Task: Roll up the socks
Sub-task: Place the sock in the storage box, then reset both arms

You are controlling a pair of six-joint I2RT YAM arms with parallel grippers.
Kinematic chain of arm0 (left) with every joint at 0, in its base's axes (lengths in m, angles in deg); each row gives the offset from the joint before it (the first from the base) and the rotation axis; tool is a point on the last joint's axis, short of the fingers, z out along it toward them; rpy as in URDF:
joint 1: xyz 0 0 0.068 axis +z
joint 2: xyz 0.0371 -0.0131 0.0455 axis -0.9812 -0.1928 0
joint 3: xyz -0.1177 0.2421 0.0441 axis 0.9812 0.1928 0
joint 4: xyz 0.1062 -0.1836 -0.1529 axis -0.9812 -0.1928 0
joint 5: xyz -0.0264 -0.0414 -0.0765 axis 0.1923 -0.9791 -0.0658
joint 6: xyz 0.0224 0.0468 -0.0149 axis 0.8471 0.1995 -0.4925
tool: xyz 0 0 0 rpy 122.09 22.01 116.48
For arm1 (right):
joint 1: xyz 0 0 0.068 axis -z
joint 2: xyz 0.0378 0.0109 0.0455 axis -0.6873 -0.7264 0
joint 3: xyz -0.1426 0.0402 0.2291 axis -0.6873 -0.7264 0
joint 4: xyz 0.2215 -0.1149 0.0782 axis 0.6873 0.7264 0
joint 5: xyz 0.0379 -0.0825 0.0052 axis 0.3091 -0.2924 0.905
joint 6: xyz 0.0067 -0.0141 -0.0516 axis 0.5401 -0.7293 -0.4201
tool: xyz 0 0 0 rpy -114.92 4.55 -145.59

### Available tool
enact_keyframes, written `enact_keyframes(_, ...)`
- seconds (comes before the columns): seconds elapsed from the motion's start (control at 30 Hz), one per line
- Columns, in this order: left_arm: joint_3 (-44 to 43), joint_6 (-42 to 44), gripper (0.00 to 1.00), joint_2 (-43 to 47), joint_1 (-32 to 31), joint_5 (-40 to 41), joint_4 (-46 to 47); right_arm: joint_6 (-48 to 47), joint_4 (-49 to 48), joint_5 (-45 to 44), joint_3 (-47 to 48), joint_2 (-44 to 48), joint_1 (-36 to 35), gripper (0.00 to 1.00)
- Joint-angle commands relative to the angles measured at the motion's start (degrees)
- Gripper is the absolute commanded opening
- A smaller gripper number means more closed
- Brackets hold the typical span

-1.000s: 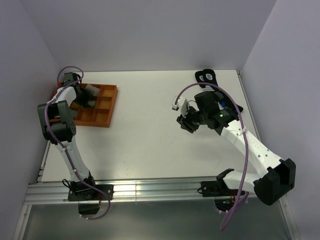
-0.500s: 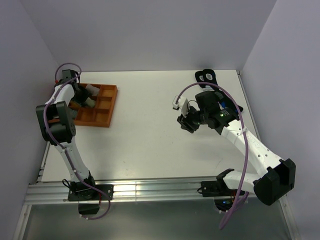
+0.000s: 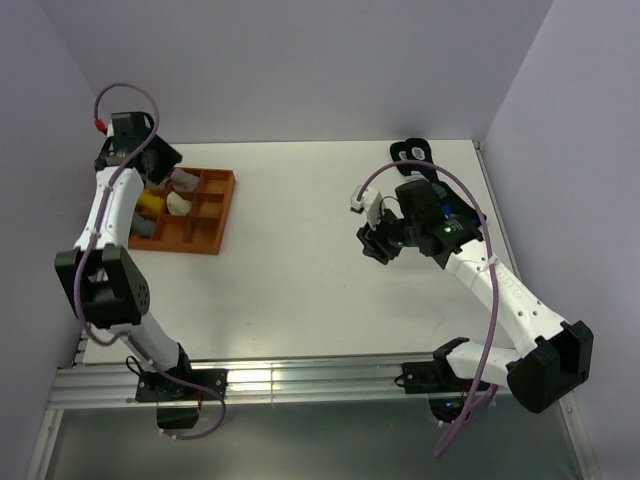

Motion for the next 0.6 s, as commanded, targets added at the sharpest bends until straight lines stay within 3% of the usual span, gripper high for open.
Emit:
enact_keyframes(0.0, 4.8, 2.48, 0.52, 12.44, -8.99, 0.75, 3.6, 3.96, -3.07, 0.4, 1.17, 3.45, 1.08, 0.52)
enact_keyframes(0.17, 16.77, 1.78, 0.52, 25.3, -20.43, 1.18, 10.54, 7.38, -3.43, -1.54, 1.16, 6.35, 1.79, 0.54)
enact_keyframes(0.3, 29.14, 0.02, 0.52, 34.17, -35.43, 4.44, 17.65, 10.64, -3.16, -1.01, 2.48, 7.67, 2.31, 0.55)
enact_keyframes(0.5, 37.7, -2.0, 0.51, 36.66, -53.02, 10.23, 28.47, 13.02, -1.86, 0.04, 2.04, 8.56, 2.75, 0.57)
enact_keyframes(0.57, 38.14, -2.44, 0.51, 35.96, -55.68, 10.42, 30.49, 13.54, -0.54, 1.18, 2.75, 8.12, 2.84, 0.57)
